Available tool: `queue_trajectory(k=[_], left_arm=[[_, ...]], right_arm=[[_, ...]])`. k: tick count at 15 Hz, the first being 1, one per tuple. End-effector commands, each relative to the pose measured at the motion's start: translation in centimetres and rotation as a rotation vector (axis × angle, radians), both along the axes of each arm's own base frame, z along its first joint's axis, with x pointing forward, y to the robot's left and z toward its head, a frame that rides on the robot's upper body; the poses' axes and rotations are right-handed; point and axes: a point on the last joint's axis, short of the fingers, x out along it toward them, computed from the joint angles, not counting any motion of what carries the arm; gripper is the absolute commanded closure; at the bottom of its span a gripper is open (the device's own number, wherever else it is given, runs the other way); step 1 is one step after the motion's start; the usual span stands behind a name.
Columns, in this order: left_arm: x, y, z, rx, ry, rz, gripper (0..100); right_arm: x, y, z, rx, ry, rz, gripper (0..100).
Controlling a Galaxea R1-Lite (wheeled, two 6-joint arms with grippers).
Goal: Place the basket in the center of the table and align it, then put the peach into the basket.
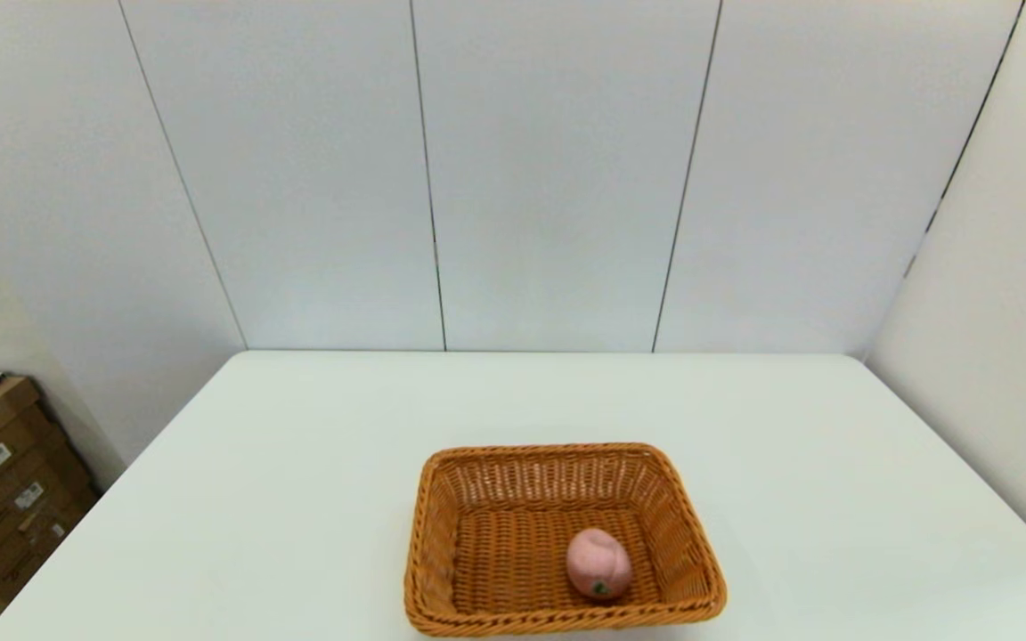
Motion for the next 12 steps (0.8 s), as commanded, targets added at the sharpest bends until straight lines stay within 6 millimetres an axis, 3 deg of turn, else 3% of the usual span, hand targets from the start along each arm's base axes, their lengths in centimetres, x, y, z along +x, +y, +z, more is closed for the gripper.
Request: queue_trajectory(k=[1, 12], left_arm=[[0.00, 0.00, 0.01, -0.001, -0.001, 0.000, 0], [0.00, 0.00, 0.01, -0.001, -0.001, 0.000, 0]], right_arm=[[-0.02, -0.01, 0.04, 0.005, -0.001, -0.003, 0], [-0.02, -0.02, 0.02, 0.026, 0.000, -0.006, 0]])
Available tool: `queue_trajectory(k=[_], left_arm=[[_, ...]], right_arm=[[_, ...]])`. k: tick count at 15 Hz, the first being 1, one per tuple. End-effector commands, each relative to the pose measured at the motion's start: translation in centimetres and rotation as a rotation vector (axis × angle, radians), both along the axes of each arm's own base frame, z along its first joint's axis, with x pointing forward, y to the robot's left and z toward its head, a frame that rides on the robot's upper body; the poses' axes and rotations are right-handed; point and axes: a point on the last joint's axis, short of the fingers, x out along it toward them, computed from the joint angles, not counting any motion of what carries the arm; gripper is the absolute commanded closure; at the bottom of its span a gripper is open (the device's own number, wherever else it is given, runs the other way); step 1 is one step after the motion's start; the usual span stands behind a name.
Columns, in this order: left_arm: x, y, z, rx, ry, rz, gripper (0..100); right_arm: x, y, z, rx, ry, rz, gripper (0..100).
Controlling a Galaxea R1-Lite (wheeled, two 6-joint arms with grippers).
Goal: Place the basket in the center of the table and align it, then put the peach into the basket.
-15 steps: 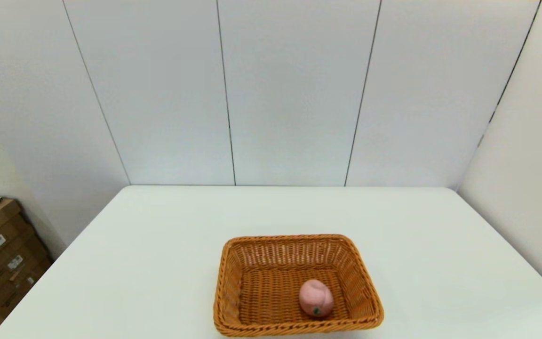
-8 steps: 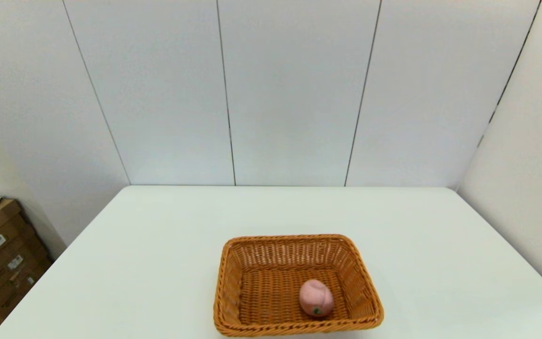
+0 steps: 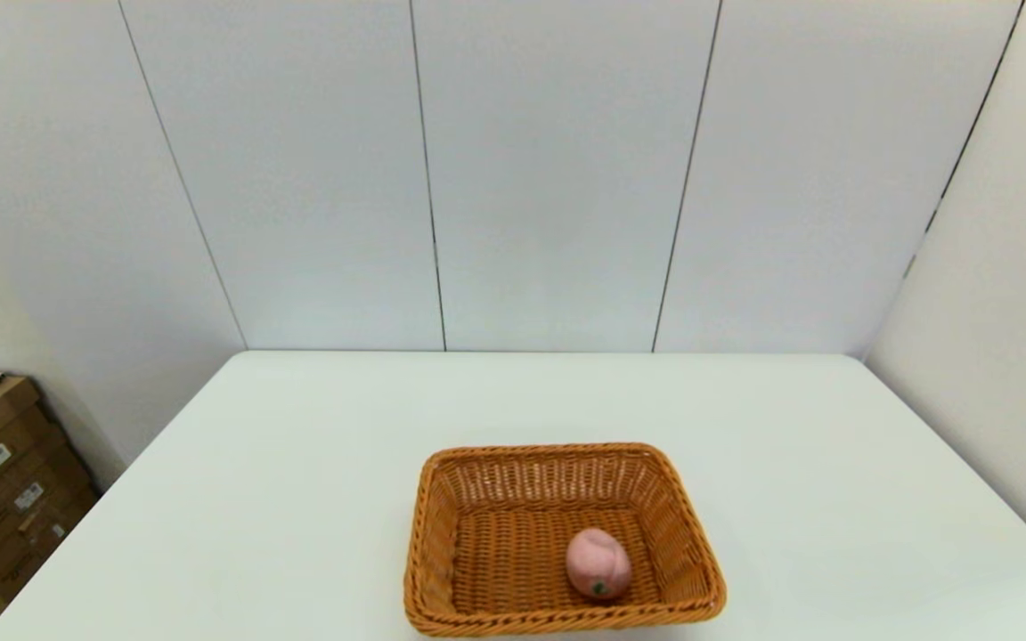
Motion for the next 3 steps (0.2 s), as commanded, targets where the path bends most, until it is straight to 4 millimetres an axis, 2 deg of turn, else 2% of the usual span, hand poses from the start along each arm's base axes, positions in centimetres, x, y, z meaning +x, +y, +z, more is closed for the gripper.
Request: queue_trajectory(k=[1, 3], left_arm=[[0.00, 0.00, 0.00, -0.001, -0.001, 0.001, 0], [0.00, 0.00, 0.00, -0.001, -0.001, 0.001, 0]], right_arm=[[0.01, -0.01, -0.04, 0.020, 0.001, -0.004, 0], [0.01, -0.01, -0.03, 0.022, -0.001, -0.004, 0]])
